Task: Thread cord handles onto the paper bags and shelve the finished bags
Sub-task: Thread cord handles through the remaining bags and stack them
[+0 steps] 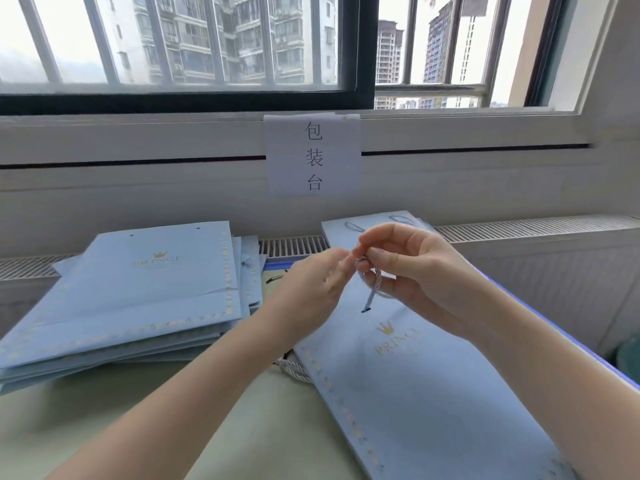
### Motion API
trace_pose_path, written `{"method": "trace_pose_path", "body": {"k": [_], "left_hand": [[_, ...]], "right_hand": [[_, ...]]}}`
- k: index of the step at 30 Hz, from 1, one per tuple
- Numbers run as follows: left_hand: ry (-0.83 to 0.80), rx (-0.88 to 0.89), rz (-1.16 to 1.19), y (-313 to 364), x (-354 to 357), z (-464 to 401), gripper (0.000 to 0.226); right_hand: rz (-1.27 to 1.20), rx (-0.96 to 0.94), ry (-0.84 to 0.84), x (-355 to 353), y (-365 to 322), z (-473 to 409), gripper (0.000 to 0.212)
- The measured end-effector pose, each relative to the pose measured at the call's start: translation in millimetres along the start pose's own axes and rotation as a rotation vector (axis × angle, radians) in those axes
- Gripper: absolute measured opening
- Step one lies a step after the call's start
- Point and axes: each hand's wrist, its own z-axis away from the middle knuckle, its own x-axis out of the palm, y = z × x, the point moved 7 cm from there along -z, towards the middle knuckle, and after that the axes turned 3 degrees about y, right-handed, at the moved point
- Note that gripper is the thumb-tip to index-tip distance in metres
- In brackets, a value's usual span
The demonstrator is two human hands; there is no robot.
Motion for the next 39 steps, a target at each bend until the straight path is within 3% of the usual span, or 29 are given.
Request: {"method": "trace_pose_path", "body": {"k": [2,5,7,10,14,19,23,26,28,31,35,39], "left_hand": [[-0.016,0.008,0.243,11,-2,2,0.068],[-0.160,-0.197,0.669,12,2,8,0.053],[-0.215,-0.203,0.723,15,-1,11,0.040],[-0.180,-0.214,0.643,9,-7,9,0.020],[-0.058,-0.317,0.596,-12,-22,3,0.021],[0.059,-0.400,0.398,-32,-47,-1,0.016],[0.120,-0.375,0.328,-37,-60,-2,0.021],[0.007,-0.322,0.314,-29,-47,-2,0.014],[-0.070,-0.281,0.305,-22,-35,-2,0.005],[-0.023,-0.227,0.264,-18,-32,-4,0.017],[0.013,-0.284,0.189,-30,-43,-4,0.025],[-0.127,-0.345,-0.070,-45,-38,-3,0.017]], "right_hand": [[-0.075,-0.021,0.011,-1,-4,0,0.013],[-0.079,-0.064,0.086,-9,-9,-2,0.012],[-0.082,-0.080,0.146,-18,-10,-4,0.013],[-0.068,-0.081,0.242,-32,-8,-7,0.019],[0.015,-0.076,0.389,-56,-5,-9,0.025],[0.403,-0.133,0.516,-75,-9,-9,0.027],[0.879,-0.179,0.447,-62,-7,-12,0.024],[1.245,-0.237,0.283,-32,1,-17,0.016],[1.246,-0.262,0.140,-5,7,-20,0.024],[1.175,-0.217,-0.060,33,22,-23,0.027],[1.441,-0.297,0.055,42,19,-35,0.020],[1.343,-0.361,0.218,23,27,-36,0.017]]}}
